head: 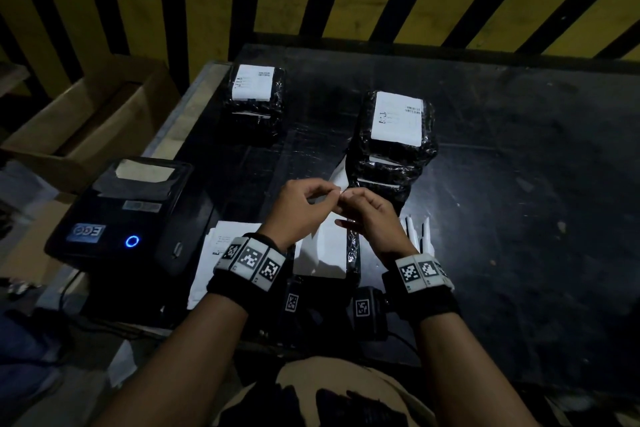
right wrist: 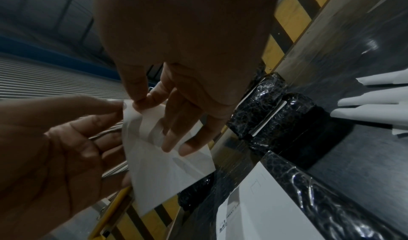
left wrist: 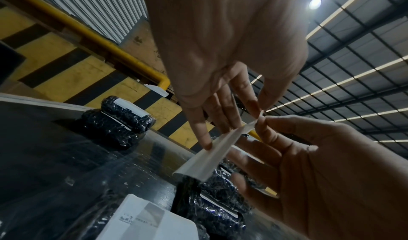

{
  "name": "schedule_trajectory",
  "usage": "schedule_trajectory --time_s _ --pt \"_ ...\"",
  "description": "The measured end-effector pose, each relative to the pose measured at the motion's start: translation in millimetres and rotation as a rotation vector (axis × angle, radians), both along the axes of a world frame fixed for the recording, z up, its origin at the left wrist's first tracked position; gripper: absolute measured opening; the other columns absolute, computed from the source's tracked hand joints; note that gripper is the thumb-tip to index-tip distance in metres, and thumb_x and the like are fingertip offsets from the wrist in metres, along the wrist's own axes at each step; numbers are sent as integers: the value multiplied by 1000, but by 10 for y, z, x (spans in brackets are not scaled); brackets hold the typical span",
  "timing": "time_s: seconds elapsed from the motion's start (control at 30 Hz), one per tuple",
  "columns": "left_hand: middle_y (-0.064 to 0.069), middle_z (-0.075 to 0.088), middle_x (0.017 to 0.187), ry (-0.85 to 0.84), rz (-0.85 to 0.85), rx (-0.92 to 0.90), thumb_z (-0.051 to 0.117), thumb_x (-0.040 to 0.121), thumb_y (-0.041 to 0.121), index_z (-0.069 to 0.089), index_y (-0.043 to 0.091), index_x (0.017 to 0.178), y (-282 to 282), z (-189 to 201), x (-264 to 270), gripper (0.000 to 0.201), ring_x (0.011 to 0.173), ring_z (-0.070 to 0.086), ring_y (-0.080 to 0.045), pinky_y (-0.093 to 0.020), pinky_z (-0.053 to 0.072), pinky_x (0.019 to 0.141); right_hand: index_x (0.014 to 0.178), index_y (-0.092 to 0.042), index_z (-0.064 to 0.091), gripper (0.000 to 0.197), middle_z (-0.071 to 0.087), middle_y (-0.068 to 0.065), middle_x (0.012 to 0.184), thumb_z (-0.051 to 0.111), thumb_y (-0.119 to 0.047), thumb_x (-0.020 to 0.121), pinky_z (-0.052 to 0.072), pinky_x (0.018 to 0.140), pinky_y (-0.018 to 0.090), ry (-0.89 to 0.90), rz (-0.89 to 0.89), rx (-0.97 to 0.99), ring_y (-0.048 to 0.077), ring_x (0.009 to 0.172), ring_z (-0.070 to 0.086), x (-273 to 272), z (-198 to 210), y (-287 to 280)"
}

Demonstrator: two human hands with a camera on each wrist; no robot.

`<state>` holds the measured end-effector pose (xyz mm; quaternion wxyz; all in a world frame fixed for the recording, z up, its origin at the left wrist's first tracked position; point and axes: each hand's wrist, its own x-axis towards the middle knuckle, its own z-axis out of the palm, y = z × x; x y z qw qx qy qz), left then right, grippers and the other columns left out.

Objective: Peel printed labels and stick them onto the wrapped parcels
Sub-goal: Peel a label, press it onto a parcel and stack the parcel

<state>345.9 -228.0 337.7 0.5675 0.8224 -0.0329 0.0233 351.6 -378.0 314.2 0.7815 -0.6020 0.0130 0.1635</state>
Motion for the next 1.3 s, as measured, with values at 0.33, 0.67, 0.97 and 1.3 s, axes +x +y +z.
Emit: schedule_trajectory --time_s 0.33,0.67,0.97,1.3 --pt "9 73 102 -39 -25 1 71 84 23 75 24 99 42 -92 -7 16 101 67 -6 -38 53 94 102 -1 63 18 65 23 107 48 -11 98 52 94 45 55 -22 79 26 97 66 18 -9 -7" --pt "9 74 98 -109 -11 62 72 83 20 76 20 100 56 -105 -29 18 95 68 -2 -33 56 88 82 -4 67 21 69 16 83 51 -4 96 55 90 46 28 -47 61 27 84 66 22 19 11" --pt "7 74 99 -127 -18 54 72 83 16 75 17 101 51 -84 -58 18 95 67 1 -27 56 87 92 4 66 18 65 27 96 51 -6 97 59 78 34 -31 -42 79 32 91 64 -18 -7 -1" --pt "6 74 101 -138 -11 57 71 84 17 75 16 100 81 -79 -70 17 98 67 -1 -32 56 87 89 -14 68 16 69 1 87 54 -11 96 53 75 22 -152 -15 -109 4 83 65 -15 -49 -36"
